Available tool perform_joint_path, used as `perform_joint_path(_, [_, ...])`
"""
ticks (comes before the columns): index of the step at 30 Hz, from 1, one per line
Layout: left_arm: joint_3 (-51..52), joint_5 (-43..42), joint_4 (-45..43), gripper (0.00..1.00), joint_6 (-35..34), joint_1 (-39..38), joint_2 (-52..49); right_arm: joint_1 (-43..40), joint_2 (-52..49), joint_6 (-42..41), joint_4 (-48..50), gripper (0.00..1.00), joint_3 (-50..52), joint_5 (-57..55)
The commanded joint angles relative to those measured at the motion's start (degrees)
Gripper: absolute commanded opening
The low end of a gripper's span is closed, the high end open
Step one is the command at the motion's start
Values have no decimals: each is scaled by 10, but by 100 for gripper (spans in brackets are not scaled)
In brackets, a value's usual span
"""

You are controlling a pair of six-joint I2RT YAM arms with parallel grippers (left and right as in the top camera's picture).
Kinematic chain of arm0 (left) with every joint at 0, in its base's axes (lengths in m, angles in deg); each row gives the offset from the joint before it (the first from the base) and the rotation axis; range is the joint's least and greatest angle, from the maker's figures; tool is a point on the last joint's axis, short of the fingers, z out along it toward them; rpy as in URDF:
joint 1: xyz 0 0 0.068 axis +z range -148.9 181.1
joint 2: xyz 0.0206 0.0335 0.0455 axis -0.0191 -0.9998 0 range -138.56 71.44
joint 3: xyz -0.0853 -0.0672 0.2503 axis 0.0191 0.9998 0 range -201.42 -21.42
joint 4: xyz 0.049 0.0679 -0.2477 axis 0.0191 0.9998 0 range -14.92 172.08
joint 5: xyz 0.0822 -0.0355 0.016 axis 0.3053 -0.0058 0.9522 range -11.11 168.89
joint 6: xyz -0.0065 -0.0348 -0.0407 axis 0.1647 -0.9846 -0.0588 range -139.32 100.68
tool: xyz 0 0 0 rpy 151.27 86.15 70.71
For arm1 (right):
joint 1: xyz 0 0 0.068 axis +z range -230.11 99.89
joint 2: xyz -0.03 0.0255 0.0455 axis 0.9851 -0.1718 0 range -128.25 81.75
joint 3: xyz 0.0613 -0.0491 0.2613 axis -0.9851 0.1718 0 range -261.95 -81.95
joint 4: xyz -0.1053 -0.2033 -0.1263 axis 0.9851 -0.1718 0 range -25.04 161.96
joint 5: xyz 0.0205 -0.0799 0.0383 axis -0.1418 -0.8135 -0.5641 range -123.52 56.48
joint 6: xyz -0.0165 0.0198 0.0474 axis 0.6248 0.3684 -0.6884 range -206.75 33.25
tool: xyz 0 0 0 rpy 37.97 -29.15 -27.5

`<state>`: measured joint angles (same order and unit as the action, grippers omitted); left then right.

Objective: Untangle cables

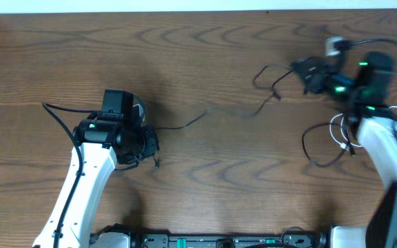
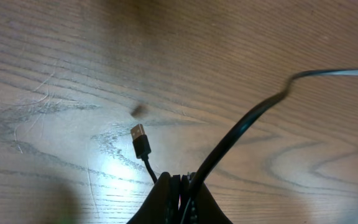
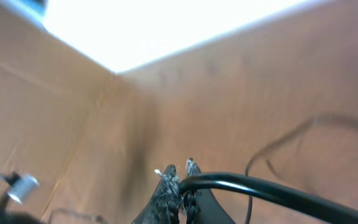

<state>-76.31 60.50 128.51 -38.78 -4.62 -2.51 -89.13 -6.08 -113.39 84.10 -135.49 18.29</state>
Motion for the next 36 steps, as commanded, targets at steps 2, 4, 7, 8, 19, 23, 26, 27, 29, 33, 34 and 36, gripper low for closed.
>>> perform_joint_path(2, [-7,-6,0,7,4,1,-1,-77,81,-41,5,1,-8,-24])
perform_joint_path(4, [-7,-6,0,7,4,1,-1,-111,104,-46,4,1,-8,-35])
perform_joint_path(7, [-7,-7,0,8,4,1,-1,-158,121,-46,1,1,-8,-43])
perform_joint_path(8, [-7,-6,0,8,4,1,-1,-172,121,-46,0,1,-8,-43])
perform_joint_path(19, [-7,-7,1,8,4,1,-1,-247,118,30,-161,1,-8,-243])
perform_joint_path(23, [-7,-7,1,7,4,1,-1,-256,118,36,-187,1,-8,-327])
perform_joint_path(26, [-7,-7,1,7,4,1,-1,-263,118,36,-185,1,-8,-367])
perform_joint_path(27, [-7,-7,1,7,4,1,-1,-266,118,36,-181,1,-8,-378])
perform_joint_path(29, [-7,-7,0,7,4,1,-1,-271,118,36,-167,1,-8,-406])
perform_joint_path(33, [-7,-7,1,7,4,1,-1,-283,118,36,-117,1,-8,-457])
perform_joint_path(34, [-7,-7,1,8,4,1,-1,-286,118,36,-106,1,-8,-465])
perform_joint_path(36, [-7,-7,1,7,4,1,-1,-296,118,36,-88,1,-8,-473])
